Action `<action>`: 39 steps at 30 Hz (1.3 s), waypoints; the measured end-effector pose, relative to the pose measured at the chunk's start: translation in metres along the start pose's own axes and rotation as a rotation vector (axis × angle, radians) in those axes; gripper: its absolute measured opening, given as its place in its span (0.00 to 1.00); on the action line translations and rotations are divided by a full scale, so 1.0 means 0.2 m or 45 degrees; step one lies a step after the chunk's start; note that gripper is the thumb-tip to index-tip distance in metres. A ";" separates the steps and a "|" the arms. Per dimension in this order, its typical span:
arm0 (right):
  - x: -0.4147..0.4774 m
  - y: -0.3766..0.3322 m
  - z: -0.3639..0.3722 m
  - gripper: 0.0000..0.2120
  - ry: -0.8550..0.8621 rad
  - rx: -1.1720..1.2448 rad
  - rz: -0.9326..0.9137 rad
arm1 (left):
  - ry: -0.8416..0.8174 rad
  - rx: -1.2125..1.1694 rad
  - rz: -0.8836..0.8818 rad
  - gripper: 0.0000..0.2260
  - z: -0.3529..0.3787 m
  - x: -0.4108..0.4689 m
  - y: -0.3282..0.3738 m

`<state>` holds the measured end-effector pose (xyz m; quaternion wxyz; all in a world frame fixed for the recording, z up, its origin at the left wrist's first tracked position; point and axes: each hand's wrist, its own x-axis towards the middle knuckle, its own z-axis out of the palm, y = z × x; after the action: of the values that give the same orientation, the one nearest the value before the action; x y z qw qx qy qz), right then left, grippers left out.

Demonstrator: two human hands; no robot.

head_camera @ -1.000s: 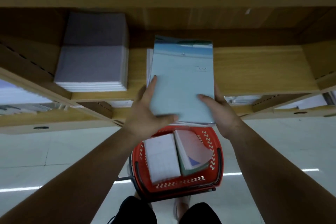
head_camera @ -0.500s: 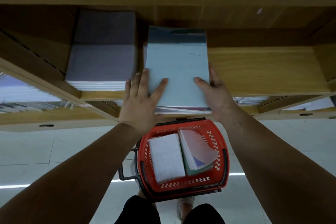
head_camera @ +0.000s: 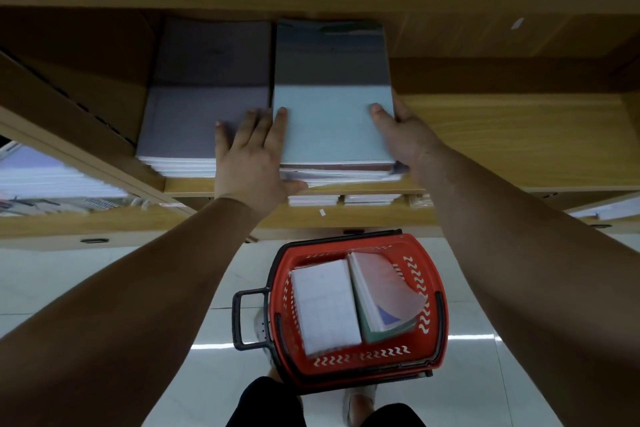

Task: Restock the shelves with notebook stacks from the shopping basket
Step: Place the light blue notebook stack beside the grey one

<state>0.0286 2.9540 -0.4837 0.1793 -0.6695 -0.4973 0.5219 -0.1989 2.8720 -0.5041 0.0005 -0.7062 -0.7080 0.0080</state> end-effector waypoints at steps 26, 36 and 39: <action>-0.06 0.26 0.05 0.64 0.103 -0.130 -0.369 | 0.244 -0.170 -0.111 0.46 0.13 -0.06 -0.08; -0.10 0.45 0.17 0.61 0.251 -0.019 -0.375 | 0.438 -0.482 -0.195 0.23 0.25 -0.36 0.08; -0.08 0.47 0.17 0.54 0.309 -0.075 -0.440 | 0.156 -0.599 -0.152 0.32 0.28 -0.39 0.16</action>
<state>0.0436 2.8901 -0.5605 0.3051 -0.6371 -0.5945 0.3841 -0.1677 2.7944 -0.5595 -0.1204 -0.6430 -0.7294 -0.1999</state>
